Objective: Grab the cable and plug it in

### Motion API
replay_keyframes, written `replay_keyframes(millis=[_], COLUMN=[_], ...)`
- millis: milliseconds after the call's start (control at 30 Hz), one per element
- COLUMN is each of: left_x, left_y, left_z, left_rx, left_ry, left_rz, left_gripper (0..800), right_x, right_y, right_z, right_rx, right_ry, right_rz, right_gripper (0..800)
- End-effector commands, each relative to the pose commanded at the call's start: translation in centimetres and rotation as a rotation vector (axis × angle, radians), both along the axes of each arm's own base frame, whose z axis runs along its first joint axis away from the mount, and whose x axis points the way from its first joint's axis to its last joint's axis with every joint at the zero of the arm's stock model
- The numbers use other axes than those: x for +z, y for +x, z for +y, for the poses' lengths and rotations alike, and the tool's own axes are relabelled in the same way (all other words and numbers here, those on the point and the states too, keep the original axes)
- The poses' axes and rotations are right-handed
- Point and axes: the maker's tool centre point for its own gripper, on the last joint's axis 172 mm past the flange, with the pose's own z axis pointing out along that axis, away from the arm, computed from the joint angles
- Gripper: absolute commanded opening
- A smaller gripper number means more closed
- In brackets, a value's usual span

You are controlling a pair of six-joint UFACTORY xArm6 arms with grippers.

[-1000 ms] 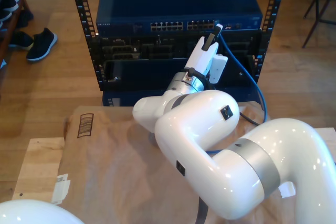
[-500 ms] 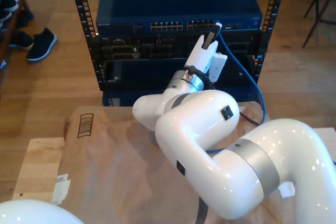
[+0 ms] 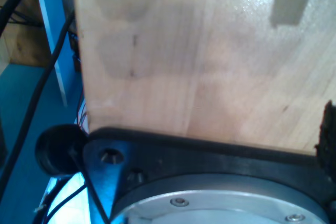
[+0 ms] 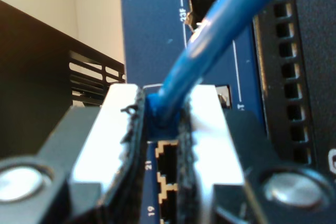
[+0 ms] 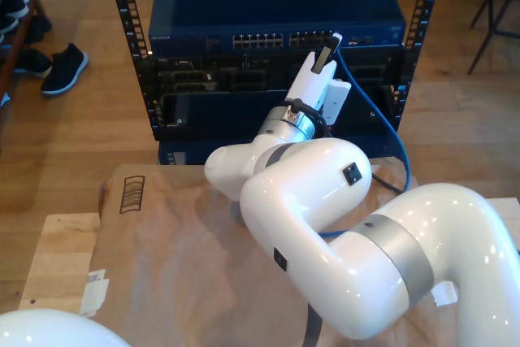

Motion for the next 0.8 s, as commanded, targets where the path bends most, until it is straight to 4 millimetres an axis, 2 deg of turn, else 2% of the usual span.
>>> replay_keyframes(millis=[167, 333, 433, 500, 600, 700, 767, 800], left_x=[0.0, 0.0, 0.0, 0.0, 0.0, 0.0, 0.0, 0.0], left_y=[0.0, 0.0, 0.0, 0.0, 0.0, 0.0, 0.0, 0.0], left_z=[0.0, 0.0, 0.0, 0.0, 0.0, 0.0, 0.0, 0.0], left_rx=[0.000, 0.000, 0.000, 0.000, 0.000, 0.000, 0.000, 0.000], left_ry=[0.000, 0.000, 0.000, 0.000, 0.000, 0.000, 0.000, 0.000], left_rz=[0.000, 0.000, 0.000, 0.000, 0.000, 0.000, 0.000, 0.000], left_gripper=[799, 799, 799, 799, 799, 799, 799, 799], right_x=[0.2, -0.6, -3.0, -3.6, -3.9, -3.2, -1.8, -1.8], right_y=[-0.1, -1.4, -2.7, -3.8, -5.5, -7.3, -8.1, -8.6], right_z=[0.0, -0.3, -0.6, -0.9, -0.1, 0.2, 1.7, 2.6], right_rx=[0.020, 0.041, 0.102, 0.142, 0.231, 0.300, 0.390, 0.441], right_ry=[-0.004, -0.037, -0.056, -0.072, -0.105, -0.151, -0.195, -0.217], right_rz=[0.040, 0.119, 0.265, 0.335, 0.417, 0.454, 0.463, 0.484], right_gripper=[235, 341, 497, 626, 800, 797, 797, 796])
